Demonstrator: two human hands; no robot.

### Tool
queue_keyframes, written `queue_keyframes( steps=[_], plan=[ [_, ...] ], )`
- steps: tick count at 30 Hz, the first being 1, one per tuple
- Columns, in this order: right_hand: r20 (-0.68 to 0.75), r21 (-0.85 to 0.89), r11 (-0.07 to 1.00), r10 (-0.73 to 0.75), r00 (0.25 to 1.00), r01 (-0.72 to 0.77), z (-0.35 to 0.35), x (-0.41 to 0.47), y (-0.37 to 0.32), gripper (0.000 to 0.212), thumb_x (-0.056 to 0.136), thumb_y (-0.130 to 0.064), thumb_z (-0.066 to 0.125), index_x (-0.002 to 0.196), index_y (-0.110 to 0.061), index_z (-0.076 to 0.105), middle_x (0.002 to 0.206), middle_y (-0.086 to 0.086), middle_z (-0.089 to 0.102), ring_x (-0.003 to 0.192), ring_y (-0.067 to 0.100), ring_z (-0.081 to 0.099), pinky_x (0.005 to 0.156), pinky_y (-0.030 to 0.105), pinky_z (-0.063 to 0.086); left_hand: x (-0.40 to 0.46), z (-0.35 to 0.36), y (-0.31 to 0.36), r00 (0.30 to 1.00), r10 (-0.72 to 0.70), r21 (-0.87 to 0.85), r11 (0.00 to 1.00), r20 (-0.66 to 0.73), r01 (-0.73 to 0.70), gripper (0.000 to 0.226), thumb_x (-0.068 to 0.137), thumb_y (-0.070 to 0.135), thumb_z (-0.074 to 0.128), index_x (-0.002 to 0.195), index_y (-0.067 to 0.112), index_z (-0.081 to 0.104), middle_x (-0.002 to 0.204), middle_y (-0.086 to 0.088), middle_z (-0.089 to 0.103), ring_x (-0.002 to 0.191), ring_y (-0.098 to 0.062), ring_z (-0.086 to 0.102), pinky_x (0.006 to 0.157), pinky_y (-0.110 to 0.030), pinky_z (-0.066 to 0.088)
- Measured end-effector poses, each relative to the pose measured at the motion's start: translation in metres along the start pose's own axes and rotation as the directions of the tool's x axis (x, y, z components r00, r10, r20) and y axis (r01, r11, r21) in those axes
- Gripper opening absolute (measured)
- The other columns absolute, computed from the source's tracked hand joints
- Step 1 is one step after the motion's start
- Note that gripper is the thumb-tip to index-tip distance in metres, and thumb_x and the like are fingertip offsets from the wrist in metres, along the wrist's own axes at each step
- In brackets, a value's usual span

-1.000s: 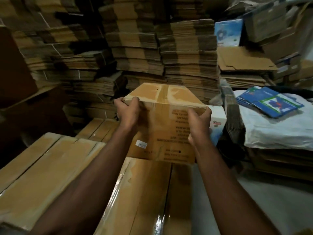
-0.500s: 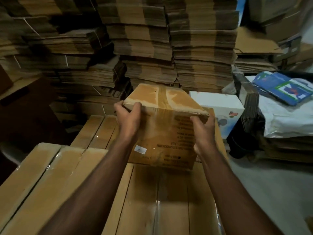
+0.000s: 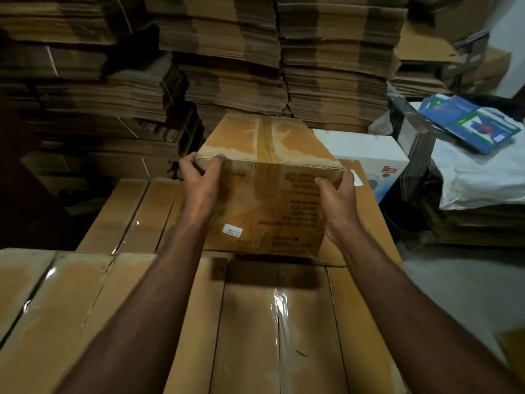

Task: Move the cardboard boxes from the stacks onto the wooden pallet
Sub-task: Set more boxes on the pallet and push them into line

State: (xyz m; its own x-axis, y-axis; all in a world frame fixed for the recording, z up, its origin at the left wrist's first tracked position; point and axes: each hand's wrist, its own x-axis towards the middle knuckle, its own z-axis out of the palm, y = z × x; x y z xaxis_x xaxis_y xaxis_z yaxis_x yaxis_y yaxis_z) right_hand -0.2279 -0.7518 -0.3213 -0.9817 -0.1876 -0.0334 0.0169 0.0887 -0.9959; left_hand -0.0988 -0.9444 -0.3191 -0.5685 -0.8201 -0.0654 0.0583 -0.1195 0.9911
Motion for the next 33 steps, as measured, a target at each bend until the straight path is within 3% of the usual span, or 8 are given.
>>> queue_keyframes(
  steps=[7,10,17,25,27,29,31,33],
  plan=[
    [0.035,-0.002,0.999,-0.051,0.998,0.051,0.017,0.04,0.049,0.051,0.09,-0.013,0.06,0.137,-0.023,0.045,0.118,-0.003,0.063,0.11,0.015,0.061,0.095,0.044,0.055,0.047,-0.004,-0.055,0.998,-0.018,-0.052,0.998,0.06,0.021,0.072,0.086,0.049,0.064,0.147,0.027,0.032,0.137,-0.003,0.052,0.118,-0.02,0.056,0.082,-0.036,0.05],
    [0.082,-0.031,0.997,-0.063,0.995,0.065,0.022,0.055,0.072,0.054,0.09,-0.015,0.06,0.14,-0.022,0.042,0.126,0.001,0.06,0.114,0.015,0.059,0.096,0.042,0.054,0.054,-0.004,-0.085,0.999,-0.044,-0.086,0.995,0.026,0.047,0.075,0.079,0.052,0.065,0.144,0.029,0.035,0.136,-0.003,0.055,0.117,-0.02,0.058,0.086,-0.041,0.052],
    [0.086,-0.121,0.992,-0.01,0.996,0.02,0.022,0.067,0.137,0.054,0.094,-0.007,0.059,0.143,-0.019,0.039,0.114,-0.006,0.061,0.107,0.011,0.06,0.084,0.029,0.055,0.064,-0.003,-0.154,0.988,-0.138,-0.084,0.986,0.07,0.144,0.046,0.098,0.037,0.057,0.139,0.03,0.037,0.133,-0.004,0.055,0.115,-0.021,0.059,0.071,-0.032,0.053],
    [0.028,-0.187,0.974,0.133,0.991,-0.125,0.001,0.054,0.197,0.053,0.096,-0.011,0.06,0.142,-0.014,0.034,0.107,-0.01,0.056,0.099,0.007,0.057,0.069,0.014,0.047,0.051,-0.001,-0.192,0.97,-0.238,0.02,0.971,0.046,0.237,0.033,0.097,0.033,0.059,0.123,0.031,0.038,0.131,-0.006,0.053,0.109,-0.019,0.058,0.064,-0.031,0.052],
    [0.013,-0.228,0.963,0.153,0.988,-0.146,-0.002,0.048,0.201,0.061,0.096,-0.015,0.06,0.149,-0.016,0.029,0.122,-0.002,0.057,0.113,0.017,0.057,0.081,0.02,0.051,0.046,-0.002,-0.199,0.968,-0.251,0.06,0.967,0.031,0.249,0.038,0.096,0.031,0.061,0.126,0.027,0.038,0.131,-0.008,0.053,0.111,-0.021,0.059,0.07,-0.032,0.053],
    [-0.002,-0.293,0.946,0.147,0.989,-0.141,-0.002,0.04,0.201,0.073,0.096,-0.019,0.06,0.156,-0.022,0.018,0.147,0.008,0.046,0.133,0.026,0.046,0.101,0.028,0.042,0.045,-0.007,-0.203,0.968,-0.251,0.093,0.964,0.024,0.248,0.04,0.096,0.029,0.062,0.127,0.023,0.037,0.131,-0.01,0.052,0.112,-0.023,0.059,0.071,-0.032,0.055],
    [-0.031,-0.362,0.922,0.137,0.99,-0.138,-0.006,0.037,0.204,0.076,0.097,-0.021,0.059,0.157,-0.024,0.012,0.155,0.01,0.039,0.138,0.027,0.041,0.099,0.026,0.035,0.04,-0.012,-0.206,0.967,-0.253,0.139,0.959,0.032,0.246,0.043,0.095,0.029,0.064,0.126,0.02,0.037,0.131,-0.013,0.051,0.111,-0.025,0.06,0.074,-0.036,0.057],
    [-0.042,-0.417,0.899,0.123,0.991,-0.13,-0.011,0.033,0.213,0.076,0.096,-0.022,0.059,0.157,-0.024,0.015,0.154,0.011,0.04,0.137,0.028,0.042,0.099,0.028,0.036,0.036,-0.019,-0.21,0.972,-0.228,0.269,0.941,0.053,0.206,0.046,0.091,0.032,0.068,0.123,0.015,0.04,0.129,-0.017,0.052,0.115,-0.031,0.059,0.089,-0.047,0.056]
  ],
)
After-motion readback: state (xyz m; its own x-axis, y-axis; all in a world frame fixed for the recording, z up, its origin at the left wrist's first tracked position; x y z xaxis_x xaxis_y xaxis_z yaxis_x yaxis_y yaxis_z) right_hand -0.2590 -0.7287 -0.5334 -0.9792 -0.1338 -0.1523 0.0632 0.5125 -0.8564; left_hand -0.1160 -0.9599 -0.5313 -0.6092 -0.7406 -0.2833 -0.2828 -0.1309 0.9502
